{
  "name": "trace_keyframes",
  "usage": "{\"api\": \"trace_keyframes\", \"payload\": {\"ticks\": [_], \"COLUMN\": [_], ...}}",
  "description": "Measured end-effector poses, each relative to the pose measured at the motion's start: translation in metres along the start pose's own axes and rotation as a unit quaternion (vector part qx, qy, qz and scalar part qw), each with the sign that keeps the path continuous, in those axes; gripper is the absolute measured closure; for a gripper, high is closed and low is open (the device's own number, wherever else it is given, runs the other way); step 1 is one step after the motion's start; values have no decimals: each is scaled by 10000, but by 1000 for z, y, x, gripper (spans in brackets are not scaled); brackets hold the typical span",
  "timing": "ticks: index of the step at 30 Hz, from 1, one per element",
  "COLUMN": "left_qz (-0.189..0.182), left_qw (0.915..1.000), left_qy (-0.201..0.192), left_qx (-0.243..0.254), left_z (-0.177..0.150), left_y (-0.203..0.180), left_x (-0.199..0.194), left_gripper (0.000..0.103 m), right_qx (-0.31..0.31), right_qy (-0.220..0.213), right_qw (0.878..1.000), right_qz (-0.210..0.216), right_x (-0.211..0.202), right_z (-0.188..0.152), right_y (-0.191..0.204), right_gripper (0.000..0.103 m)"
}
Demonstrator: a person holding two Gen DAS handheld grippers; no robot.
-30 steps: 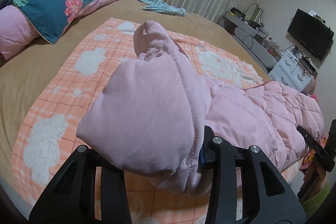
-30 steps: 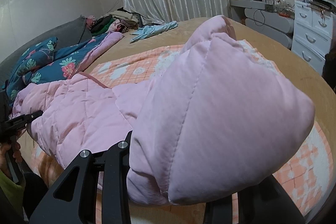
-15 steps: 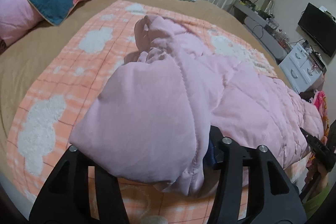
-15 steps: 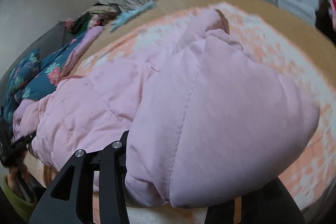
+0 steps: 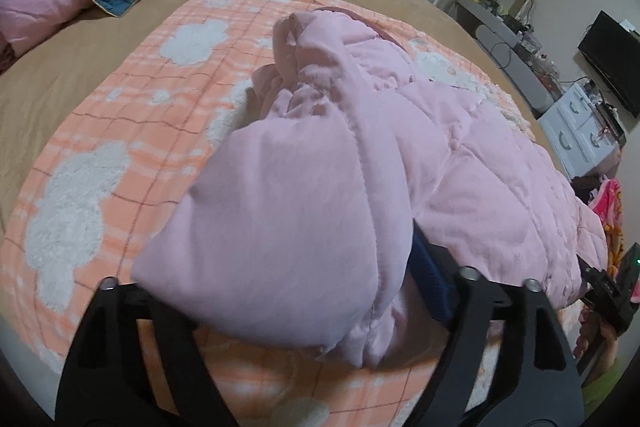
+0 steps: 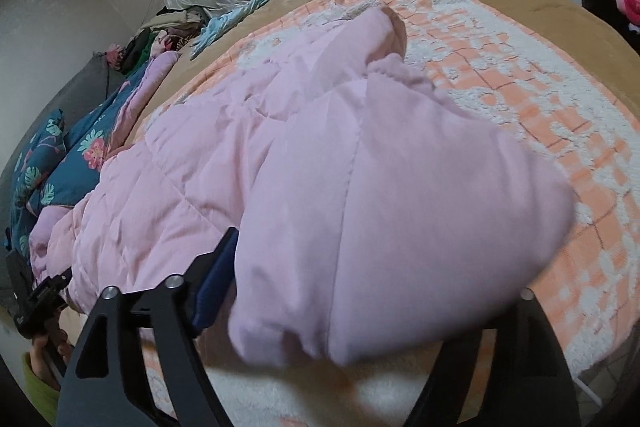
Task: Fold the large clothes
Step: 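Release the jacket and press the folded bundle flat with both grippers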
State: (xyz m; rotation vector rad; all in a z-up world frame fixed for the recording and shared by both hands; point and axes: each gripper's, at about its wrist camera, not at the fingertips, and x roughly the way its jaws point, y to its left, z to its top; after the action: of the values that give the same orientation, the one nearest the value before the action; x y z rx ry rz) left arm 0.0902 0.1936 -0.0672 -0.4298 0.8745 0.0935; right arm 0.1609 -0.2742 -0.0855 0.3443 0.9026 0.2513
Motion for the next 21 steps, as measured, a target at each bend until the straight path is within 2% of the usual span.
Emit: {"api": "trace_keyframes", "payload": {"ticks": [2, 5, 11, 14, 16, 18, 21], "left_qz": [49, 139, 288, 247, 250, 210, 104], "left_qw": [10000, 9999, 9991, 9988, 9983, 9978, 9970], "left_qy": [-21, -47, -295, -398, -491, -566, -667], "left_qx": [37, 35, 21, 116, 205, 268, 370], "left_z": [0, 0, 7, 11, 13, 13, 13], "left_y": [1, 3, 3, 1, -6, -12, -24], "left_x": [-5, -11, -35, -49, -59, -66, -76], "left_gripper": [21, 10, 9, 9, 9, 9, 9], "right_qx": [-58, -169, -273, -387, -531, -659, -767], "right_qy": [-18, -31, -97, -183, -361, -600, -841], "right_qw": [10000, 9998, 9992, 9982, 9957, 9926, 9904], "right_qz": [-37, -113, -269, -421, -661, -831, -787], "right_x": [-6, -15, -32, -41, -50, -62, -78], "right_z": [-3, -9, -12, -12, -13, -11, -7], "right_y": [-1, 1, 3, 9, 13, 18, 24], "right_gripper": [21, 17, 16, 14, 8, 6, 5]}}
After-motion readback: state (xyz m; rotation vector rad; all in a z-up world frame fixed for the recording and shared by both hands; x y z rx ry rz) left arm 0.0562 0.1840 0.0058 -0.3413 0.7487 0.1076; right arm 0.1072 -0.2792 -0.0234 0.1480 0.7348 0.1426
